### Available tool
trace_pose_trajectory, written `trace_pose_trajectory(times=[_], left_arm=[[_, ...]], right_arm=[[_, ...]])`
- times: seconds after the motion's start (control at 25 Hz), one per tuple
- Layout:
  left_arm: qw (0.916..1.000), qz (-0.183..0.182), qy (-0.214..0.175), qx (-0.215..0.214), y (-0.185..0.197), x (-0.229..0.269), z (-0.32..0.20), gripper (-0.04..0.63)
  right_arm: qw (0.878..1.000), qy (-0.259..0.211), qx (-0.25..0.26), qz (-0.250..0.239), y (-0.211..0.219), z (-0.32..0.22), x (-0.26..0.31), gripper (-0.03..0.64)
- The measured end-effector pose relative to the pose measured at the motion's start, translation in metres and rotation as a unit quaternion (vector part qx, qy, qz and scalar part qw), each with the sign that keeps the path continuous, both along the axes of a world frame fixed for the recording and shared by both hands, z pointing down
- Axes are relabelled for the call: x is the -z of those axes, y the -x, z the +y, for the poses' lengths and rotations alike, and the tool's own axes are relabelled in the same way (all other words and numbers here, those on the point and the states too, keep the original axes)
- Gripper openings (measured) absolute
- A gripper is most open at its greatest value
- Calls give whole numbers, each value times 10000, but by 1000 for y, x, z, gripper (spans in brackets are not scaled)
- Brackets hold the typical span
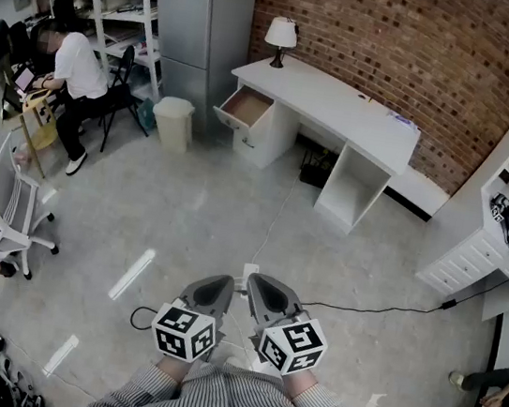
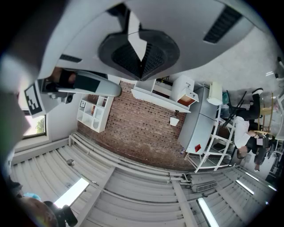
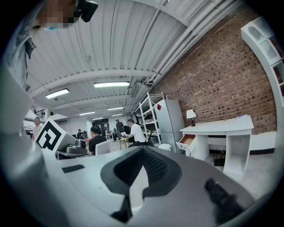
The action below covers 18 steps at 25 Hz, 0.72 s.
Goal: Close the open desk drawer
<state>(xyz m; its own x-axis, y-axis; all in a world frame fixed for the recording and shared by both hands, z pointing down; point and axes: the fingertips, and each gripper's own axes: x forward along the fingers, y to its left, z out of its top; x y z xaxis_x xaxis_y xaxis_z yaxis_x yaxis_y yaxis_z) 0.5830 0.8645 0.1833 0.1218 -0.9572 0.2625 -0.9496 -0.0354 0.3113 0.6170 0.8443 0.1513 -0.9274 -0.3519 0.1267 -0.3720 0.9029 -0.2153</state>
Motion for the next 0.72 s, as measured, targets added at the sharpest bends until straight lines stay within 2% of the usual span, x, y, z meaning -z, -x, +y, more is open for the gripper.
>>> trace_pose_trajectory(times=[0.2,0.48,0.64,0.72], left_arm=[[10000,-27,-83,-40,7,3,-8,12],[10000,16,3,-44,14,-5,-7,12],[10000,-55,23,2,10,-1,-3,11],[9998,-163,-89,2,16,5,-5,12]], right_arm=[[9999,-6,-98,54,0,-9,-2,15],[9999,45,-103,120,7,-7,-9,15],[9997,136,-192,-53,-3,-11,-4,17],[9996,158,-174,-141,-2,-18,0,17]])
